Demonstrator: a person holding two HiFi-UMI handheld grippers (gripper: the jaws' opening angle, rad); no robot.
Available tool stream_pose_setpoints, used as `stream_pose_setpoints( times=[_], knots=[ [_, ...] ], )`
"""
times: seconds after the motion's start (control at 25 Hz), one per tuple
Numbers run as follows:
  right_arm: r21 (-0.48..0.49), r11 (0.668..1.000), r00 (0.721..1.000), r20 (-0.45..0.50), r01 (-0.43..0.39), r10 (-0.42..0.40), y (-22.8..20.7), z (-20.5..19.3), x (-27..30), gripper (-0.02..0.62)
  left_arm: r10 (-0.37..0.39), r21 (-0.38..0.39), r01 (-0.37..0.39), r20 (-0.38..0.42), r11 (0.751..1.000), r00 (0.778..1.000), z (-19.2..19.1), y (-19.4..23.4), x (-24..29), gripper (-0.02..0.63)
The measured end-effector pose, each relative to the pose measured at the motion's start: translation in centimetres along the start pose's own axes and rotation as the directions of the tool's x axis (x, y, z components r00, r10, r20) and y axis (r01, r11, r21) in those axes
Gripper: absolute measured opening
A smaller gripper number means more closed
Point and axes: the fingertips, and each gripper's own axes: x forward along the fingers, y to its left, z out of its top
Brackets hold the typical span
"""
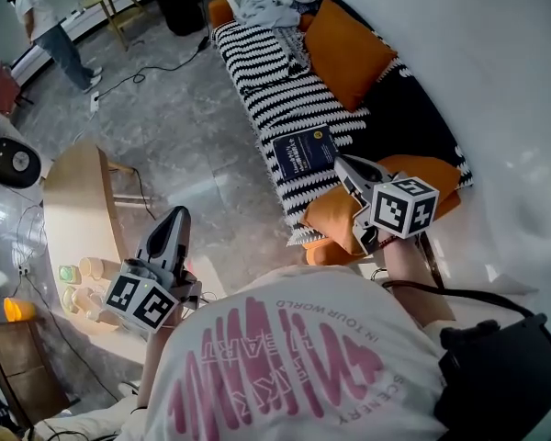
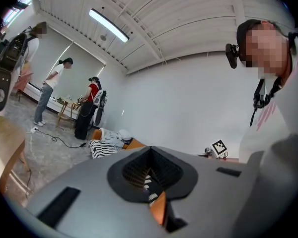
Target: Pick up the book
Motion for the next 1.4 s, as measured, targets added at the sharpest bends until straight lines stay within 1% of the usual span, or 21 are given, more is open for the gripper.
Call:
stream_pose_setpoints(
  times=[0.16, 0.32, 0.44, 0.68, 0.8, 0.92, 1.12, 1.4],
  knots=[
    [0.015, 1.0, 1.0, -0.01, 0.025, -0.025, -0.8, -0.7, -0.7, 0.011, -0.029, 0.006, 0.029, -0.019, 1.0, 0.999, -0.2, -0.5, 0.9, 0.008],
    [0.046, 0.996, 0.997, 0.011, 0.073, -0.073, -2.2, -1.1, -2.5, 0.011, -0.078, 0.005, 0.078, -0.057, 0.997, 0.995, -0.7, -1.4, 2.4, 0.008],
    [0.087, 0.989, 0.993, 0.019, 0.117, -0.119, -3.4, -1.9, -4.0, 0.011, -0.126, 0.002, 0.127, -0.092, 0.992, 0.988, -1.3, -2.3, 3.7, 0.008],
    [0.146, 0.968, 0.978, 0.016, 0.205, -0.209, -5.3, -4.2, -7.6, 0.011, -0.21, -0.013, 0.21, -0.123, 0.978, 0.97, -2.0, -4.0, 5.9, 0.008],
    [0.174, 0.959, 0.973, 0.025, 0.223, -0.231, -5.9, -4.5, -8.6, 0.011, -0.236, -0.027, 0.235, -0.14, 0.972, 0.962, -2.8, -4.8, 6.4, 0.008],
    [0.183, 0.957, 0.972, 0.024, 0.226, -0.235, -6.1, -4.9, -8.8, 0.011, -0.238, -0.034, 0.236, -0.145, 0.971, 0.96, -3.1, -4.7, 6.5, 0.008],
    [0.198, 0.954, 0.973, 0.019, 0.223, -0.231, -6.4, -5.2, -8.7, 0.011, -0.228, -0.036, 0.225, -0.132, 0.974, 0.965, -2.5, -4.9, 6.6, 0.008],
    [0.224, 0.957, 0.982, 0.003, 0.182, -0.187, -5.8, -5.9, -6.8, 0.011, -0.179, -0.046, 0.175, -0.128, 0.984, 0.975, -2.2, -3.7, 5.4, 0.008]
  ],
)
